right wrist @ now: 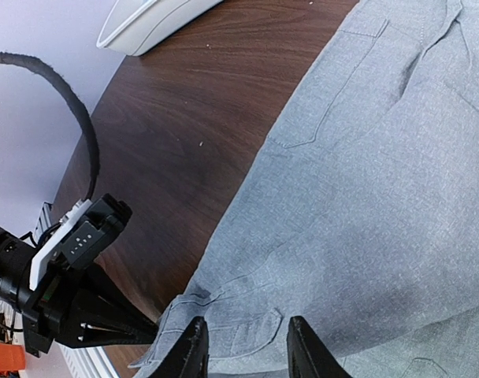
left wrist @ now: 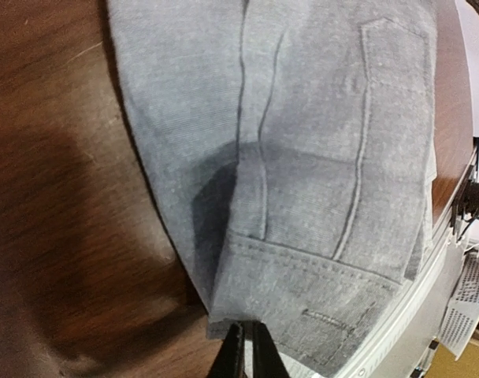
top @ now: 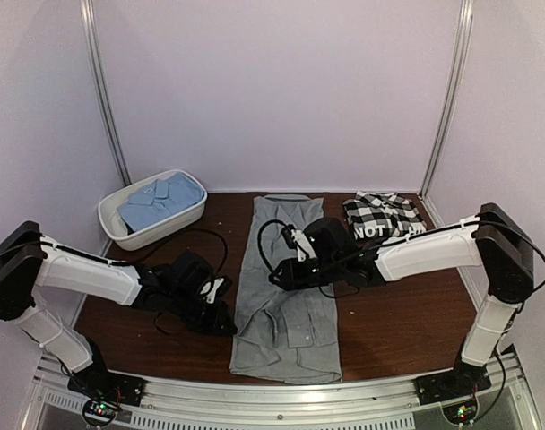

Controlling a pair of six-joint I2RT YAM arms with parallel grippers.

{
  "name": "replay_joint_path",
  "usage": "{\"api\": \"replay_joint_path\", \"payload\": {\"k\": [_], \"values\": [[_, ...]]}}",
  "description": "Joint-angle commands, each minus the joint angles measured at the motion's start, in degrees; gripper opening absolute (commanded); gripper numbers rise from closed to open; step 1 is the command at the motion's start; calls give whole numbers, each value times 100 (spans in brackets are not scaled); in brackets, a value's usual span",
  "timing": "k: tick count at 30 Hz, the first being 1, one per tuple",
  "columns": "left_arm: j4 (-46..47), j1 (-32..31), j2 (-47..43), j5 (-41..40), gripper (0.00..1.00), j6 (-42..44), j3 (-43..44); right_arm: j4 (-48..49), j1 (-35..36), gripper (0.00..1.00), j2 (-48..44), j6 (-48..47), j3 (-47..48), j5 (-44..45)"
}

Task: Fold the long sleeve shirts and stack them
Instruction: Pick up the sleeve from the rectangle-folded shirt.

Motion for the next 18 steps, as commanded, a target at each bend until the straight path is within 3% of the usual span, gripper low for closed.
{"api": "replay_joint_path", "payload": {"k": [1, 6, 9, 13, 18], "values": [[233, 6, -156, 146, 0, -13, 13, 169, -72, 36, 124, -79, 52, 181], [164, -107, -311, 217, 0, -19, 169, 217, -107, 35, 245, -77, 36, 193], [-315, -131, -422, -223, 0, -26, 211, 248, -116, 35, 317, -85, 21, 196], [-226, -6, -472, -334, 18, -90, -98, 247, -124, 35, 419, -99, -21, 247], [105, -4, -292, -149, 33, -117, -265, 260, -158, 34, 488, -52, -200, 327]]}}
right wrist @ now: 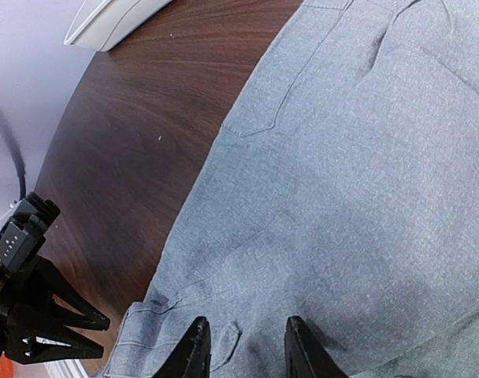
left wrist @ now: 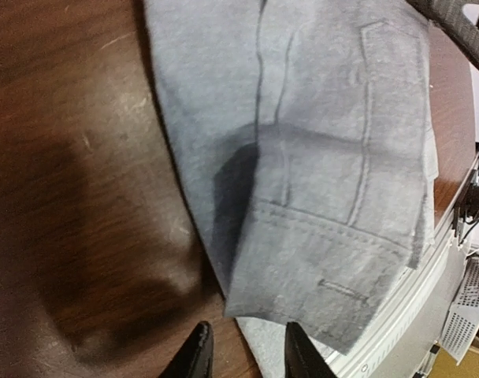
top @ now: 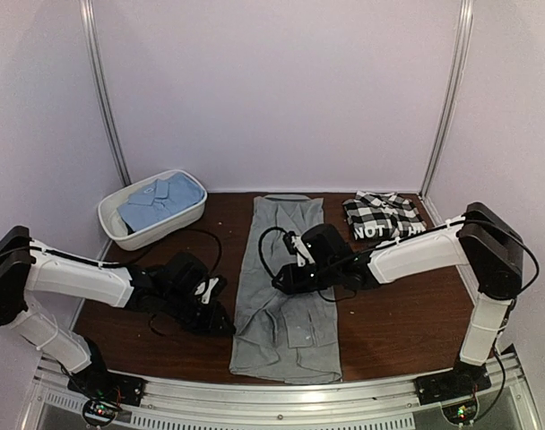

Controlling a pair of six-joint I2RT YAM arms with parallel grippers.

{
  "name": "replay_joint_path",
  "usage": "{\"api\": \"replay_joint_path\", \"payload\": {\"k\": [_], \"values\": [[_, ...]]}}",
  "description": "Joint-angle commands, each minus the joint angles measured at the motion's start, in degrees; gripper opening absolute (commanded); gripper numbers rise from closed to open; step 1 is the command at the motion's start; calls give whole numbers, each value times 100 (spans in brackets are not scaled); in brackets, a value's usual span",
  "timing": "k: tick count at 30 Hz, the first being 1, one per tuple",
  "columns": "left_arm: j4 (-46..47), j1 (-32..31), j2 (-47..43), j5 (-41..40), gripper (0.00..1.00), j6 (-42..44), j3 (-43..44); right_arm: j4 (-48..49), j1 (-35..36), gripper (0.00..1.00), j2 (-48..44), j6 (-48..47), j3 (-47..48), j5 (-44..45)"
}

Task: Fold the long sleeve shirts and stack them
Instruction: Pick up the sleeve from the rectangle-folded shirt.

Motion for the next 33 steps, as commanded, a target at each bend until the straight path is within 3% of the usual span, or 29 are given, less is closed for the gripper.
{"api": "replay_joint_path", "payload": {"k": [1, 5, 19, 22, 28, 33], "values": [[351, 27, 109, 55, 35, -37, -174, 150, -62, 34, 94, -42, -235, 208], [571, 28, 227, 137, 40, -38, -158, 289, -63, 33, 127, 26, -401, 178], [832, 25, 286, 222, 39, 37, 156, 450, -65, 32, 253, 83, -482, 148], [834, 25, 341, 337, 32, 45, 244, 436, -68, 32, 253, 75, -440, 144], [814, -28, 291, 685, 0, -46, 660, 148, -84, 32, 114, -52, -171, 331], [380, -93, -158, 635, 0, -402, 1188, -318, -309, 36, -166, -176, 98, 620]]}}
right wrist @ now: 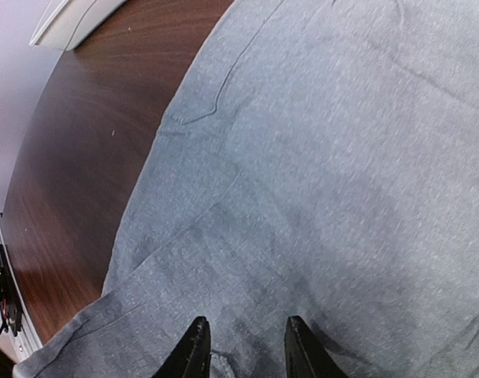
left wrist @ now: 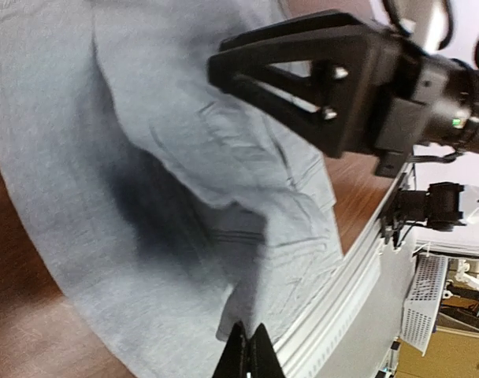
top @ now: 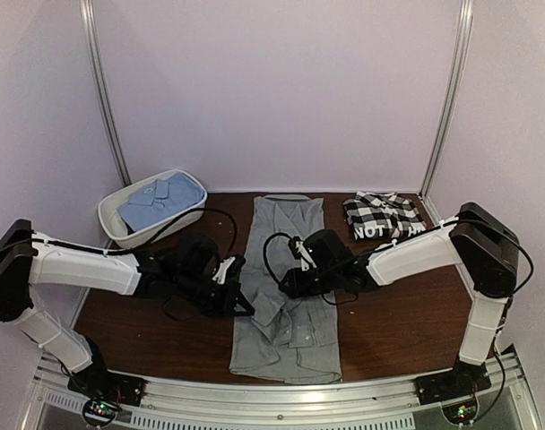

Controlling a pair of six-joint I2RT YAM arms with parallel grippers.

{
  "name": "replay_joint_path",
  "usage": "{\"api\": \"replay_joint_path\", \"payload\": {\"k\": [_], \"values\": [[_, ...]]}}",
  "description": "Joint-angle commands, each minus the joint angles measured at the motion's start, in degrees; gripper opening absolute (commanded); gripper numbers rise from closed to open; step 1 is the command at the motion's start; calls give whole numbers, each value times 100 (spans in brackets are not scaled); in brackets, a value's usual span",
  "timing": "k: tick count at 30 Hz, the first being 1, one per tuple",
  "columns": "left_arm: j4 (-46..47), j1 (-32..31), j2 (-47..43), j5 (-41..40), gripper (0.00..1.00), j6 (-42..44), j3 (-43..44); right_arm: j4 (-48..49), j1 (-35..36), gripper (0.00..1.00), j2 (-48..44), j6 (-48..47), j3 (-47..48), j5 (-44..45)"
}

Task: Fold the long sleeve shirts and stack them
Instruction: Pick up the sleeve from the rectangle-folded shirt, then place the rectangle-folded shirt in the left sleeve.

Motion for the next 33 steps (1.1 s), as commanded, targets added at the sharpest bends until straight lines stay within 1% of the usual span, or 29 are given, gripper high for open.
{"api": "replay_joint_path", "payload": {"k": [1, 4, 7, 10, 12, 14, 16, 17, 19, 21, 23, 25, 30, 33], "values": [[-134, -44, -590, 0, 0, -410, 463, -395, -276, 37, -424, -160, 289, 381], [-417, -6, -880, -271, 0, -682, 401, -441, -426, 44, -720, -180, 195, 408], [-274, 9, -958, -163, 0, -848, 244, -357, -541, 54, -1007, -108, -17, 380], [-95, 13, -957, -7, 0, -967, 247, -43, -637, 65, -1244, 83, -369, 236], [156, 9, -984, 124, 0, -1114, 275, 174, -681, 70, -1338, 210, -626, 120], [380, 12, -981, 250, 0, -1233, 369, 293, -710, 70, -1342, 304, -755, 56], [399, 9, -919, 328, 0, -1276, 564, 413, -725, 65, -1319, 444, -869, -42], [393, 9, -891, 367, 0, -1299, 656, 501, -721, 65, -1319, 512, -940, -123], [669, 9, -812, 468, 0, -1403, 775, 830, -724, 68, -1355, 700, -1140, -287], [890, 9, -732, 531, 0, -1524, 861, 1287, -731, 75, -1437, 974, -1420, -434], [1091, 9, -666, 567, 0, -1657, 889, 1705, -749, 79, -1501, 1246, -1682, -538], [1349, 18, -616, 560, 0, -1799, 884, 1828, -743, 77, -1525, 1380, -1821, -533], [2001, 77, -458, 624, 0, -2244, 951, 1966, -654, 62, -1765, 1393, -2179, -407], [2591, 101, -365, 581, 0, -2602, 958, 2106, -476, 46, -1898, 1458, -2398, -346]]}}
